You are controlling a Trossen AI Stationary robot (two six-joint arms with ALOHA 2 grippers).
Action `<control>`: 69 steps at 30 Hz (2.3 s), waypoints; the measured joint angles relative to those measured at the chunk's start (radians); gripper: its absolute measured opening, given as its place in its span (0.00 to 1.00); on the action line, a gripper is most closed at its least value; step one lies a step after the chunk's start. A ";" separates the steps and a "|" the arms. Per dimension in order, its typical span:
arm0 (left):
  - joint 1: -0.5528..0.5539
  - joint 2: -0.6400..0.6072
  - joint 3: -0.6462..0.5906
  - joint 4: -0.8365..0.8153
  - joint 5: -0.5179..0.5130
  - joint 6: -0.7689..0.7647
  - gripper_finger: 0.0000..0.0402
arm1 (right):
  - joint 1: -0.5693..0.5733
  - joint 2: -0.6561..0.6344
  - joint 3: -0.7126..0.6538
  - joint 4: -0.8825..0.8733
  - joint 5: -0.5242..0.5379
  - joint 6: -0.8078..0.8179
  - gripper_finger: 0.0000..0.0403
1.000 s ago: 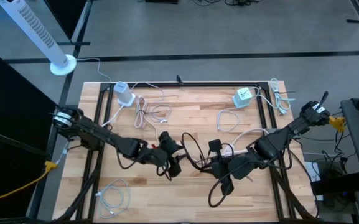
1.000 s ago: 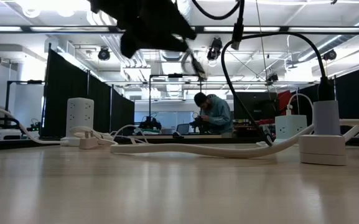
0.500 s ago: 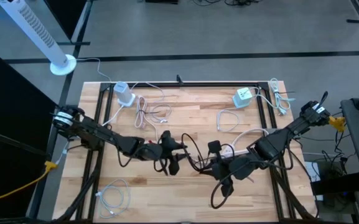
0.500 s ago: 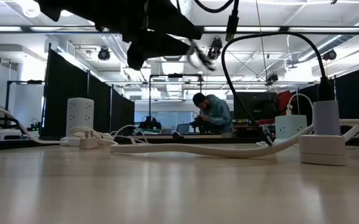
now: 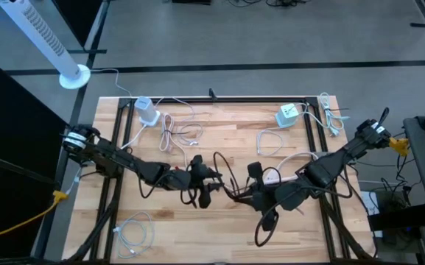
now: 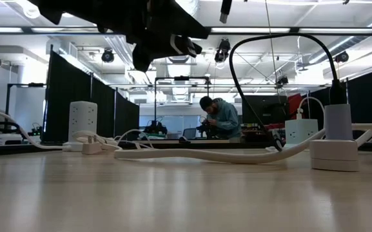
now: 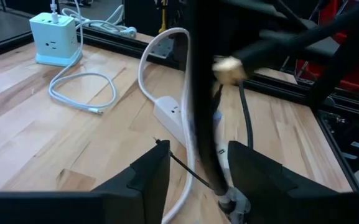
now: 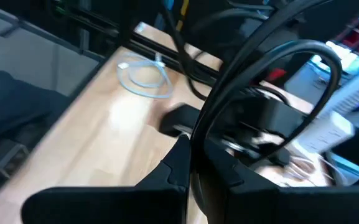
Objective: Insert USB
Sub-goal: Insert the black charger cable into the green outlet extension
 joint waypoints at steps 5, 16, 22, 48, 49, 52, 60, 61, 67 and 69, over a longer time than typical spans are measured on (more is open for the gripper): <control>-0.004 -0.001 0.000 0.004 0.000 -0.001 0.30 | 0.000 0.000 0.033 -0.057 0.008 0.003 0.01; -0.004 -0.047 0.002 0.037 0.090 0.059 0.04 | 0.000 -0.008 0.042 -0.065 0.026 -0.009 0.01; 0.000 -0.192 0.002 0.112 0.228 0.111 0.00 | -0.015 -0.063 0.063 -0.130 0.224 0.109 0.01; 0.017 -0.415 0.000 0.322 0.225 0.111 0.00 | -0.199 -0.067 0.067 -0.094 -0.351 0.405 0.51; 0.017 -0.415 0.000 0.323 0.225 0.118 0.00 | -0.200 -0.069 0.071 -0.095 -0.351 0.398 0.51; 0.017 -0.415 0.000 0.322 0.225 0.134 0.00 | -0.201 -0.069 0.088 -0.105 -0.341 0.395 0.51; 0.050 -0.417 -0.011 0.250 0.163 0.196 0.00 | -0.203 -0.071 0.128 -0.352 -0.236 0.445 0.51; 0.063 -0.411 -0.019 0.251 0.165 0.183 0.00 | -0.203 -0.071 0.128 -0.411 -0.222 0.456 0.51; 0.139 -0.372 -0.148 0.368 0.193 0.149 0.00 | -0.206 -0.064 0.031 -0.611 -0.086 0.520 0.51; 0.170 -0.356 -0.209 0.455 0.193 0.133 0.00 | -0.218 -0.063 -0.012 -0.603 -0.030 0.511 0.51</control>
